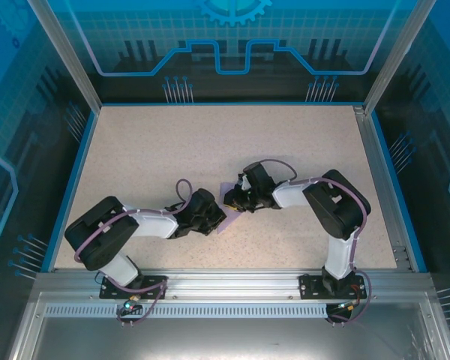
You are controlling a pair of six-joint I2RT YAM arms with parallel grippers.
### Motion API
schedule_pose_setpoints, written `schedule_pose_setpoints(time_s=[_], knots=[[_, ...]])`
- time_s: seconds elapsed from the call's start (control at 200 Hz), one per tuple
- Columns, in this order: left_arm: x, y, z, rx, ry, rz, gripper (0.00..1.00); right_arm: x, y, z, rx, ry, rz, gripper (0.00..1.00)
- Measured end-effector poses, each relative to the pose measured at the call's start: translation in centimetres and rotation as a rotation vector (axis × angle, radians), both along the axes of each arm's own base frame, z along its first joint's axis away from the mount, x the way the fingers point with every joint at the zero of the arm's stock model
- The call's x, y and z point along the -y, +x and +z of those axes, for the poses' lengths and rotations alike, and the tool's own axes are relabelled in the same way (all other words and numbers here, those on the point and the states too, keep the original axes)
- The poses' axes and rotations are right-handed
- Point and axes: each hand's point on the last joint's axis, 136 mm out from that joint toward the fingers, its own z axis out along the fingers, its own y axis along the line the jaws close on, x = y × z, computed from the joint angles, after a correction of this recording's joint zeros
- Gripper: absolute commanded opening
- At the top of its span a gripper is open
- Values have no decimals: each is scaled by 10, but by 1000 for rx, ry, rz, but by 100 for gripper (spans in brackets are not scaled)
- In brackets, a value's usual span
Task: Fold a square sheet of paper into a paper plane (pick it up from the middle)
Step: Fourth fold the wing at the center of the table.
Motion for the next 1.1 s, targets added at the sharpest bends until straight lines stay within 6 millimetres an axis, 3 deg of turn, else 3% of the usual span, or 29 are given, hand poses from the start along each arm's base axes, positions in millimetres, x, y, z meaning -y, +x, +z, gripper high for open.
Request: schedule_pose_setpoints(time_s=[0.21,0.37,0.45,0.61,0.83,1.1], knots=[[-1,-1,0,15,-5,4,0,12,12,13,41,-33,77,15],[-1,-1,0,22,7,-11,0,3,13,41,126,7,153,0],[-1,-1,0,21,11,-14,0,-3,7,44,140,14,184,0],[-1,-1,0,20,12,-14,0,-13,-5,34,122,4,219,0],[-1,-1,0,21,13,-16,0,3,8,-4,78,-56,164,0],[-1,-1,-1,25,12,-16,0,9,16,-6,16,17,156,1]])
